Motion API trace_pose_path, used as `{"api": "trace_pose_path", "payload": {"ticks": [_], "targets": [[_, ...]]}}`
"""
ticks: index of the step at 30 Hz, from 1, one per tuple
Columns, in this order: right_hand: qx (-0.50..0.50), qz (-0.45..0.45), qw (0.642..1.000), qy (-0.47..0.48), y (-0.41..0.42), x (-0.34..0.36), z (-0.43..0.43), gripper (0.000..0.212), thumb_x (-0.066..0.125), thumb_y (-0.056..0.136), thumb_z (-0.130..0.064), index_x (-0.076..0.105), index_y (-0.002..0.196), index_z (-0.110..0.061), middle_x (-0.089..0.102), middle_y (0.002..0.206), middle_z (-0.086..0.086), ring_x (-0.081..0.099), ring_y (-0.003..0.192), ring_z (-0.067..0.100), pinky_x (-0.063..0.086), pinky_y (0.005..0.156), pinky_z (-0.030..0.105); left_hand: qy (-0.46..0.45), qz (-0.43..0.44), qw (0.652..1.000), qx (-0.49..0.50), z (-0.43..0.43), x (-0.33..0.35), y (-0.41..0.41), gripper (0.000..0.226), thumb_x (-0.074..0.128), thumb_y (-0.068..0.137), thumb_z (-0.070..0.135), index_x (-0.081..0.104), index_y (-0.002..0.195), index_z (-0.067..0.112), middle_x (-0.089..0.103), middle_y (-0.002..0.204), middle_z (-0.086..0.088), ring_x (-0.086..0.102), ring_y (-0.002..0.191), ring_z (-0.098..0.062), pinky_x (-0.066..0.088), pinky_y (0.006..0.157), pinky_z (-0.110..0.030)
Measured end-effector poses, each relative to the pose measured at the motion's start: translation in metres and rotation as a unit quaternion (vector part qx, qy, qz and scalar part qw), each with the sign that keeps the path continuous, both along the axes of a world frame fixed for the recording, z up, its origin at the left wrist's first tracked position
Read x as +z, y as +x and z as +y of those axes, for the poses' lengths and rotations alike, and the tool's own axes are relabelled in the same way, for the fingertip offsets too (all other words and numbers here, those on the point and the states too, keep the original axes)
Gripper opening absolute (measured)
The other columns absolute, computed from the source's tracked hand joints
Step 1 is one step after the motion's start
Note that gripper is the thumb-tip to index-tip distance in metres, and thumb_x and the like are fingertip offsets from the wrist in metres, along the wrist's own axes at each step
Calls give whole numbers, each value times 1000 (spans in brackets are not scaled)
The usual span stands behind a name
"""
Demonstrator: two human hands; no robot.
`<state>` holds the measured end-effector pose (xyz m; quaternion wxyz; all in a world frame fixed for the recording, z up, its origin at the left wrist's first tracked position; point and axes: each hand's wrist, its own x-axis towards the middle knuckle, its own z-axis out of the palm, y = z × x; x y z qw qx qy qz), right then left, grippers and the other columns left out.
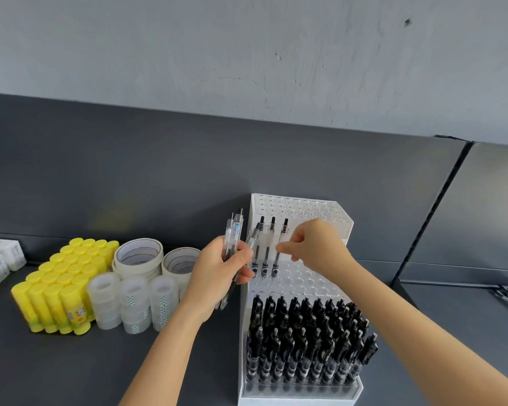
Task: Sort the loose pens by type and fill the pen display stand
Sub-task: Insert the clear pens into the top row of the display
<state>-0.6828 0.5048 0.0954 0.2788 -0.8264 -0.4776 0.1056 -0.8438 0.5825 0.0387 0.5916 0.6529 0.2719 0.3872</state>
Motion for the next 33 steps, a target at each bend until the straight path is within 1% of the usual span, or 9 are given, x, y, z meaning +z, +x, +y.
{"api": "trace_pose_path", "payload": {"ticks": [3,7,10,12,16,19,22,28,33], "targets": [[43,106,989,91,-10,11,-7,22,73,81,-24,70,73,-3,60,49,-9,44,35,-1,37,41,14,19,-7,1000,-23,-2,8,6,9,61,91,11,58,96,5,65,69,-7,64,61,-15,52,57,-27],[57,210,965,146,-19,17,-6,20,73,80,-17,69,80,3,68,71,6,57,52,4,44,50,20,45,7,997,-70,-8,18,17,14,61,93,17,58,102,6,66,73,-10,66,62,-17,53,59,-27],[35,253,948,190,-12,23,-11,14,69,85,-13,69,83,1,68,71,5,62,61,10,48,53,22,41,11,996,-72,-7,22,19,20,55,95,26,55,106,9,68,80,-11,71,71,-24,59,68,-36],[20,226,946,230,-4,32,-17,12,66,87,-13,68,83,-2,68,71,7,63,61,11,49,53,21,24,7,998,-52,-4,21,18,23,52,97,28,53,106,7,67,74,-6,71,70,-25,60,69,-40],[4,57,970,238,3,41,-20,15,64,89,-17,65,79,-6,64,63,1,54,43,-1,44,45,13,38,76,996,25,3,12,17,23,50,98,30,51,97,7,56,67,-5,63,59,-18,60,63,-38],[-18,8,978,209,8,32,-15,19,63,89,-22,64,78,-7,65,67,3,61,53,10,55,58,29,50,113,991,44,8,5,16,35,51,96,36,46,95,1,44,67,-6,44,55,-19,41,47,-30],[-34,-62,984,165,12,21,-9,25,63,89,-28,59,73,-8,66,70,9,64,69,29,55,71,45,44,104,993,45,9,3,15,30,50,96,36,40,82,11,35,66,1,33,53,-13,30,45,-24],[-19,-21,994,107,9,2,2,28,65,88,-24,61,82,3,68,80,18,66,75,35,53,68,39,-17,64,997,46,8,3,14,20,39,101,28,40,90,12,34,75,-8,33,64,-21,30,49,-29],[-19,-11,996,90,6,-2,1,19,67,87,-19,63,83,-1,70,76,11,67,72,28,57,71,41,23,75,996,48,8,-1,9,19,39,101,19,47,99,2,50,68,-5,46,59,-15,40,57,-32]]}}
